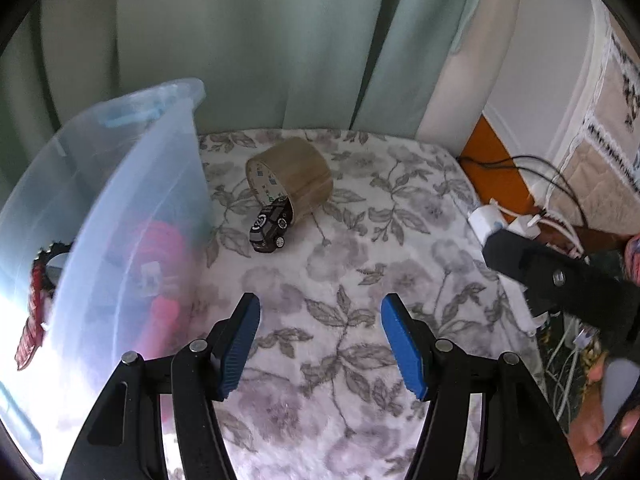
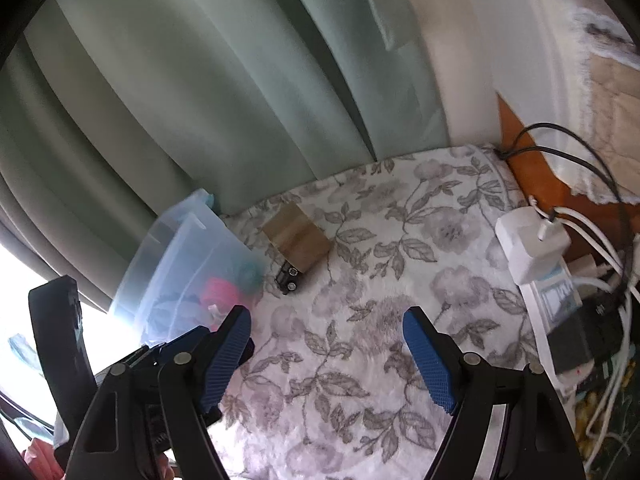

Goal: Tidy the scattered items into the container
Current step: 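Grasp black toy car with left tool while right tool grasps brown tape roll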

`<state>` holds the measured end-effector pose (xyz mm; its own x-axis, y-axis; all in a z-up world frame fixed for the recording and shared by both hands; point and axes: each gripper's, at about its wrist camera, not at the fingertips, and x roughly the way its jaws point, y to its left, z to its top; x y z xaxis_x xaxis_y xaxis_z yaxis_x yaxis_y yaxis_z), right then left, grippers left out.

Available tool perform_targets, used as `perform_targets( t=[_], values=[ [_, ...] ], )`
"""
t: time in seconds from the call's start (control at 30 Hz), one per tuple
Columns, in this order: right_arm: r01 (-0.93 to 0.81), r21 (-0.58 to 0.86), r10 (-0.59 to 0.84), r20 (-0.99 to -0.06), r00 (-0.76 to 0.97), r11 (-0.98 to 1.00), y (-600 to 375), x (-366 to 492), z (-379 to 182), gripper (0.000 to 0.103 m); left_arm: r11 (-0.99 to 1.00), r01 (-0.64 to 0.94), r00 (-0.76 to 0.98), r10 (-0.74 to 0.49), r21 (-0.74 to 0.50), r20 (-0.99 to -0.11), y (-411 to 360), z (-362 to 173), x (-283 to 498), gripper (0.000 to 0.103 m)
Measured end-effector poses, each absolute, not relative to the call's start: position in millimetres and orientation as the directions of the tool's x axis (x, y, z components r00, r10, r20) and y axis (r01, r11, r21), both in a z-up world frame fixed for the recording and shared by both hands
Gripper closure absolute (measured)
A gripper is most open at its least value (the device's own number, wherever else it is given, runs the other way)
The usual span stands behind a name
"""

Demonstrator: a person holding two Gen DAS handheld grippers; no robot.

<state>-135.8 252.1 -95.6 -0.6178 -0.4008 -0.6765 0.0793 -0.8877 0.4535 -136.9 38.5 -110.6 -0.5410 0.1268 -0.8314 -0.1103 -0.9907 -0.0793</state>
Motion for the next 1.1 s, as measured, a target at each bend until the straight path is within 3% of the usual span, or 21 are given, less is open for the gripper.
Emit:
perform_targets(
  t=[0.47, 0.97, 1.1],
  values=[
    [0.227, 0.351, -0.418, -0.781, -0.464, -0.908, 193, -239, -132, 0.022, -0.997, -0.067, -0.584, 0.070, -0.038, -0.809, 26, -136, -142, 0.039],
    [0.336, 0.303, -0.425, -0.815, -0.393, -0.892, 142, -304, -170, 0.022, -0.994, -0.040, -0.476, 0.109, -0.103, -0.873, 15, -172, -156, 0.039],
    [0.349, 0.287, -0.418, -0.820, -0.391, -0.892, 136, -302, -173, 0.034, -0.993, -0.038, -0.458, 0.120, -0.116, -0.881, 13, -176, -160, 0.039]
  ],
)
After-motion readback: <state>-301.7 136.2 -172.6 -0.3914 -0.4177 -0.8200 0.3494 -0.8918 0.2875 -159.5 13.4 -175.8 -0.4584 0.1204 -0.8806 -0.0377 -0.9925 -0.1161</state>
